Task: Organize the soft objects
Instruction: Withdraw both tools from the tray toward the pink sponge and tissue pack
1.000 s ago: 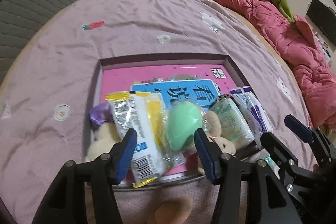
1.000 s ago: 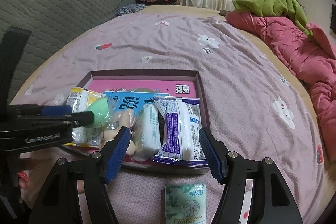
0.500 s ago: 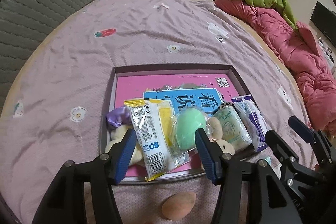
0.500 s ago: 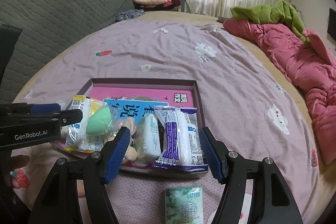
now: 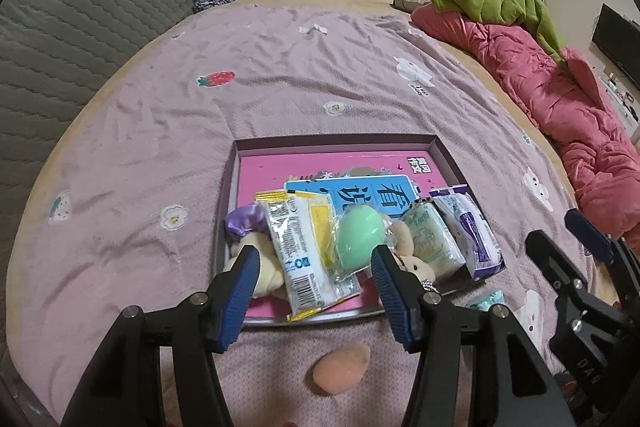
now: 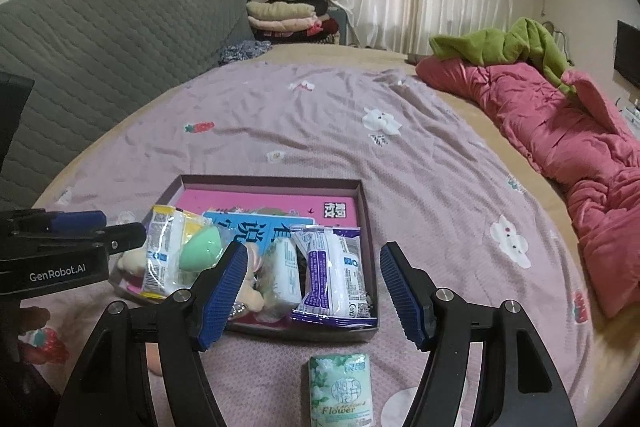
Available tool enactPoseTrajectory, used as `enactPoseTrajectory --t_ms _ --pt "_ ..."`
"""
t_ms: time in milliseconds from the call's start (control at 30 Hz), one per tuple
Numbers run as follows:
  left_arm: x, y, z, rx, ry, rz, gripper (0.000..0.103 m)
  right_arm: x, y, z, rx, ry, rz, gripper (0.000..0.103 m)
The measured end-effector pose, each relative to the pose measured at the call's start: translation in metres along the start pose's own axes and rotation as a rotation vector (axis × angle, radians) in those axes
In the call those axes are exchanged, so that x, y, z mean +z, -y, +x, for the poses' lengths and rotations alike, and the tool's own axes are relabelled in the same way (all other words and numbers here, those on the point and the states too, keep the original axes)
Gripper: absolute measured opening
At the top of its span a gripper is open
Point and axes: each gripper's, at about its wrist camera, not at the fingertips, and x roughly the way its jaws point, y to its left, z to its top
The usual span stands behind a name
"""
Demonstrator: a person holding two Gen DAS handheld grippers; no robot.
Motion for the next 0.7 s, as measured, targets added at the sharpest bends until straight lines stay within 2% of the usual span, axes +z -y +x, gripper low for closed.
enactPoseTrajectory --t_ms 367,700 --pt "-0.014 0.002 -0.03 -0.012 0.02 -0.002 0.058 -0.005 0.011 -0.04 -0.018 0.043 0.012 0.071" --pt "-0.048 0.008 -0.033 -0.01 -0.023 0.045 0.058 -0.029 0.017 -0.058 -0.011 0.026 0.006 0.071"
